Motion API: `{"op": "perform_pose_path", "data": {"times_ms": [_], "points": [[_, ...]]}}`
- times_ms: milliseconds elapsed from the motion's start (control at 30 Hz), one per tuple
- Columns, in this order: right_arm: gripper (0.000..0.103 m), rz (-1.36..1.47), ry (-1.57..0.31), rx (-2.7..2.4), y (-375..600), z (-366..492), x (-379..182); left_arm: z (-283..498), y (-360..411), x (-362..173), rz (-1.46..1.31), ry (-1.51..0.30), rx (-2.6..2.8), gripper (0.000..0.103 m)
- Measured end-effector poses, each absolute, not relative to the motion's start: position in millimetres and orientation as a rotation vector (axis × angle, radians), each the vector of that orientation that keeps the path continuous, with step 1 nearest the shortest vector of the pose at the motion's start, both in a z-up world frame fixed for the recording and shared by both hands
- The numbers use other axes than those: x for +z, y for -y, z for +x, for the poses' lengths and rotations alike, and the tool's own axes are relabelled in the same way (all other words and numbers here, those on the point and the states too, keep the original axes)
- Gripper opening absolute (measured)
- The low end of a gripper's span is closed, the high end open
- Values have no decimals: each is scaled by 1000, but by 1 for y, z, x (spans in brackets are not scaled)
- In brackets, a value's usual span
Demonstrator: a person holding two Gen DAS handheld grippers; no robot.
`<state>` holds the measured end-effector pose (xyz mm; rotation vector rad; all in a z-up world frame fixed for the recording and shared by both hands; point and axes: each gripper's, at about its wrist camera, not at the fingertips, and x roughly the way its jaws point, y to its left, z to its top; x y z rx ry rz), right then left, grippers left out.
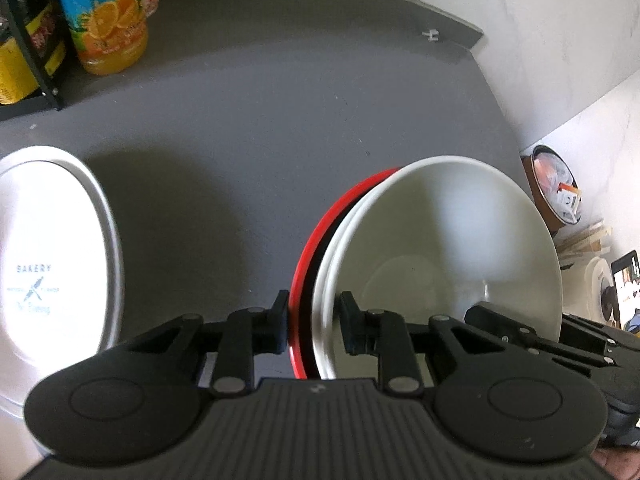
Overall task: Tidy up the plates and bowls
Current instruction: 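Close the left gripper on the red bowl rim while the right gripper closes too, then lift the red bowl stack with both grippers and carry it over the plate stack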
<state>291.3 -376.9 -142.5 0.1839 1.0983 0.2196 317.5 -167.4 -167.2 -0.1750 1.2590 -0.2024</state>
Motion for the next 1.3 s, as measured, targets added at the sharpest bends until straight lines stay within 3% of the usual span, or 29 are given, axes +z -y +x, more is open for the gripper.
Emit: {"op": "perform_pose_path", "data": {"times_ms": [533,1300], "points": [[27,139,-1029,311,311,298,-104,314,97,-115,-260,-1200,-155,23],[28,108,-1057,395,208,308,-102,297,-17,-110,-380,-1221,-18,24]]}}
